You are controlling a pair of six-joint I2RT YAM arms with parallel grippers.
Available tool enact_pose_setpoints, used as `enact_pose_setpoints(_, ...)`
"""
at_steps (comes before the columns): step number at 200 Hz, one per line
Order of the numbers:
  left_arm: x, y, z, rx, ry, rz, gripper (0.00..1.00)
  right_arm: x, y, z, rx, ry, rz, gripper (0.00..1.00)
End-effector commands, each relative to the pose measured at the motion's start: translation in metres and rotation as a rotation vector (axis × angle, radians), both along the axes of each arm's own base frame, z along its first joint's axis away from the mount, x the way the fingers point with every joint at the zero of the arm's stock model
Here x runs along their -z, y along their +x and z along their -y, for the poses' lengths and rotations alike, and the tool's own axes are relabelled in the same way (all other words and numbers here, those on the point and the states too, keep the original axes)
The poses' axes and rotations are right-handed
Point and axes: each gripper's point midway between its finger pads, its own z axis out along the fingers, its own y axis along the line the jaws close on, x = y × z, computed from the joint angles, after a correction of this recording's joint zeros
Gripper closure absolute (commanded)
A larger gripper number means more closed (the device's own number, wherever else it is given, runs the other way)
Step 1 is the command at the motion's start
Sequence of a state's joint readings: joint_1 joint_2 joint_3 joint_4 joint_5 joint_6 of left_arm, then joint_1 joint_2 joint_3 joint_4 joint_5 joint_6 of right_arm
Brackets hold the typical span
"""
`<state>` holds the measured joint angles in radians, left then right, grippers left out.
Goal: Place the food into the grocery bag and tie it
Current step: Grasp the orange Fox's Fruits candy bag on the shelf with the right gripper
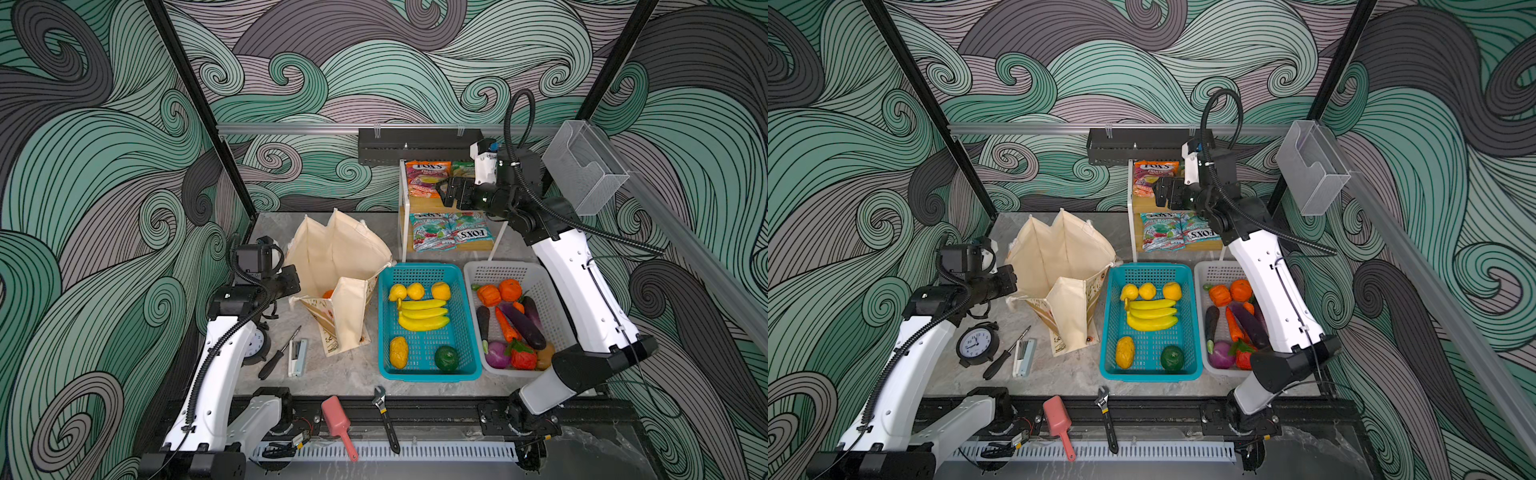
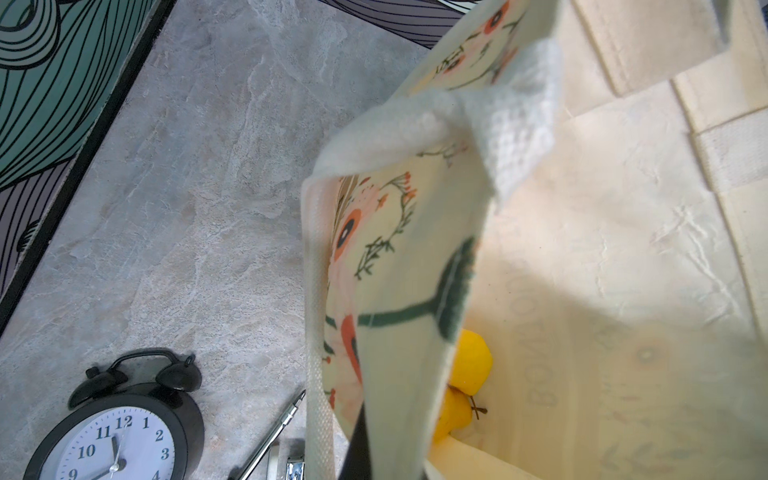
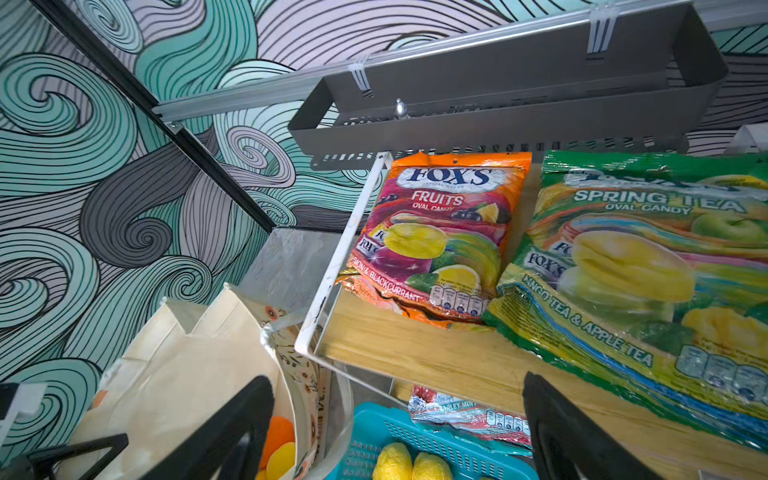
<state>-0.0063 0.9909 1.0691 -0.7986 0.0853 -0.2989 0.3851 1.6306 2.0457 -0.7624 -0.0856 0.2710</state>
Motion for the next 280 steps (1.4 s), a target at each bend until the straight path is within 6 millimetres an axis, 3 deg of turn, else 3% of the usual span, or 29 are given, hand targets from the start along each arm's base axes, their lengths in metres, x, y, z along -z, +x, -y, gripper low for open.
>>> enact_pose_setpoints(1, -0.004, 0.002, 0.005, 0.030, -0.018, 0.023, 1.00, 0.016, 0.008, -0.001, 0.018, 0.005, -0.060, 0.13)
enact_pose_setpoints(66, -0.003, 0.002, 0.002, 0.023, -0.006, 0.022, 1.00, 0.046, 0.037, 0.005, 0.103, -0.040, -0.107, 0.22)
enact_pose_setpoints(99, -0.003, 0.002, 0.003, 0.026, -0.005, 0.024, 1.00, 0.053, 0.045, -0.005, 0.070, 0.046, -0.120, 0.29)
enact_pose_setpoints(139, -0.001, 0.002, 0.002, 0.024, -0.001, 0.015, 1.00, 0.062, 0.052, 0.000, 0.092, 0.157, -0.118, 0.42)
enact_pose_setpoints(190, 0.000, 0.002, 0.002, 0.023, 0.000, 0.013, 1.00, 0.051, 0.043, 0.000, 0.059, 0.227, -0.076, 0.67)
enact_pose_setpoints(214, -0.001, 0.002, 0.001, 0.020, 0.004, 0.018, 1.00, 0.043, 0.041, -0.001, 0.045, 0.234, -0.061, 0.88)
enact_pose_setpoints(247, -0.002, 0.002, 0.001, 0.020, 0.003, 0.019, 1.00, 0.040, 0.037, -0.003, 0.028, 0.236, -0.067, 0.95)
enact_pose_setpoints(280, -0.002, 0.001, 0.002, 0.024, 0.001, 0.020, 1.00, 0.029, 0.012, 0.001, 0.003, 0.256, -0.051, 1.00)
